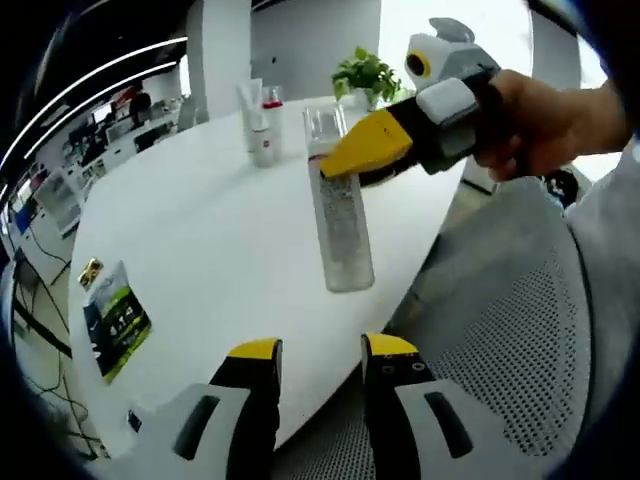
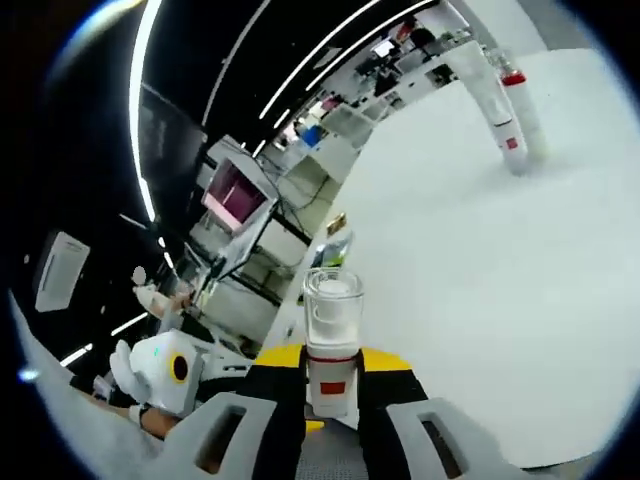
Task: Arrange the skincare products in the storage area until every visible bottle or jar stands upright without overlapping.
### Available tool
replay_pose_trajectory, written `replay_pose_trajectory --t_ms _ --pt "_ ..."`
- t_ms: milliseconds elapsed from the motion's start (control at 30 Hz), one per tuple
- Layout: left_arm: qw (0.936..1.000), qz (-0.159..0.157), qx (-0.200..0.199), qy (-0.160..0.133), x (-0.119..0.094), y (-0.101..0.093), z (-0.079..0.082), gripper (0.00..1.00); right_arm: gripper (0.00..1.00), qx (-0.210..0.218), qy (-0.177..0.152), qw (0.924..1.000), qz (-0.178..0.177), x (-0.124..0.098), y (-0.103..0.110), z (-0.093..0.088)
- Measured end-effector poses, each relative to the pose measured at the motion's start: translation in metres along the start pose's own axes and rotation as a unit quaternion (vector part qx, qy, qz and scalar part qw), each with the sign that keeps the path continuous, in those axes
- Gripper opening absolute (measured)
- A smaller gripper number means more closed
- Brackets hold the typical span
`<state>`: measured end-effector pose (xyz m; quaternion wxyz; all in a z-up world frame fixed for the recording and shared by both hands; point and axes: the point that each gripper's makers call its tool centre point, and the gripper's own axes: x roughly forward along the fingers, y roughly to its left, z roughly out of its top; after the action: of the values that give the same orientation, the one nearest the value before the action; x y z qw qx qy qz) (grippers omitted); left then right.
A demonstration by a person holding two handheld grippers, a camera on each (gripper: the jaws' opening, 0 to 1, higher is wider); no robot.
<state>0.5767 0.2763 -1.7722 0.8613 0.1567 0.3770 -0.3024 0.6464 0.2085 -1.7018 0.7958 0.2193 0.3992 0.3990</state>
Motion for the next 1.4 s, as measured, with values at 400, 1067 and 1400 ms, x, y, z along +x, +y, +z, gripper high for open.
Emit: replay_pose_trajectory --t_ms 400,1067,1400 --pt "0.9981 -0.009 0.057 0.020 0.013 -0.014 -0.013 0.15 0.13 -0.038 -0.045 0.9959 -0.069 -0.020 -0.049 0.053" --pt "0.9982 0.020 0.015 0.054 0.013 0.005 -0.031 0.12 0.13 -0.101 -0.070 0.9779 -0.169 -0.027 -0.105 0.125" --pt "0.9979 0.026 0.010 0.059 0.013 0.007 -0.034 0.10 0.13 -0.163 -0.076 0.9587 -0.221 -0.031 -0.135 0.155"
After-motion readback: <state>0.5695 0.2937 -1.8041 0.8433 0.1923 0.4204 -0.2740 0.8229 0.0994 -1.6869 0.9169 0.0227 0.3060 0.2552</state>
